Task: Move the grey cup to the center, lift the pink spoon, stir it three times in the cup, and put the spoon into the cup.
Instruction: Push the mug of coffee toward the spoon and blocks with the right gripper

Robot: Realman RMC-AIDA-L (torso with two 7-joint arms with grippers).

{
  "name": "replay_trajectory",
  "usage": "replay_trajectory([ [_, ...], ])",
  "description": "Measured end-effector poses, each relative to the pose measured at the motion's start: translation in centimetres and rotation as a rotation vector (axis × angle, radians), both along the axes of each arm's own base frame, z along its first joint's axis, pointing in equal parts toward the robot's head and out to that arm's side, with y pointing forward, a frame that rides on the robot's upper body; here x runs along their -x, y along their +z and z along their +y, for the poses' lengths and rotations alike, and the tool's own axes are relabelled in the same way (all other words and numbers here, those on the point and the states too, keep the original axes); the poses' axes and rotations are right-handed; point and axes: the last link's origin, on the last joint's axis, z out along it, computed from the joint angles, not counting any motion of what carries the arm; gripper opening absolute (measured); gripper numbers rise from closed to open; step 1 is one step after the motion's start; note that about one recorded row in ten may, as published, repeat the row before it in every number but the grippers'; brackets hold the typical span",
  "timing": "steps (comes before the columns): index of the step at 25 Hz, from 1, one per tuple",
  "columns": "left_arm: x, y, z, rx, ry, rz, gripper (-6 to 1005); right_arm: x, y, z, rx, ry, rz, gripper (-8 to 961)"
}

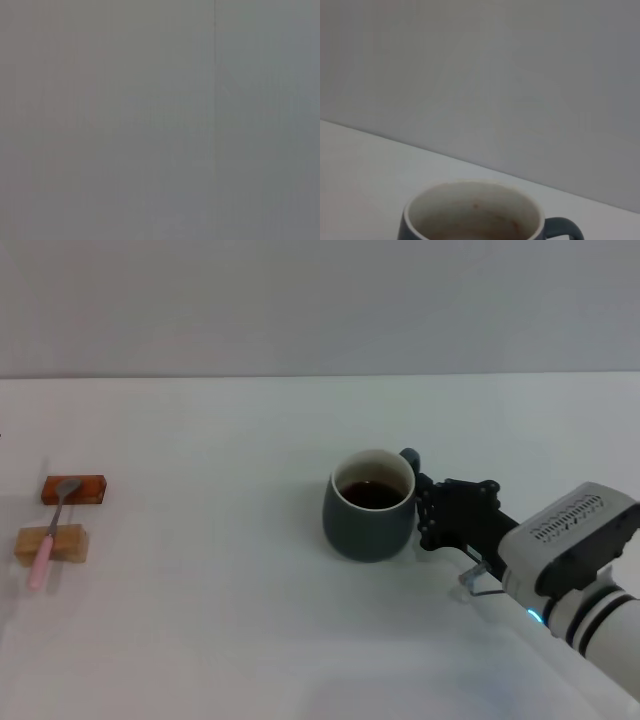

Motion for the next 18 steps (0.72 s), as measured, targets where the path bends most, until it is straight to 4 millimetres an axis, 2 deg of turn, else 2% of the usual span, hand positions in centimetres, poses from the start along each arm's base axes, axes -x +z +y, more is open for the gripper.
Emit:
replay_trajectory([
  [18,-0.3,-0.3,-0.3,0.01,-0.029,-0.028,794,2.1,-1.3,0.6,0.06,0.017,-0.011,-1],
])
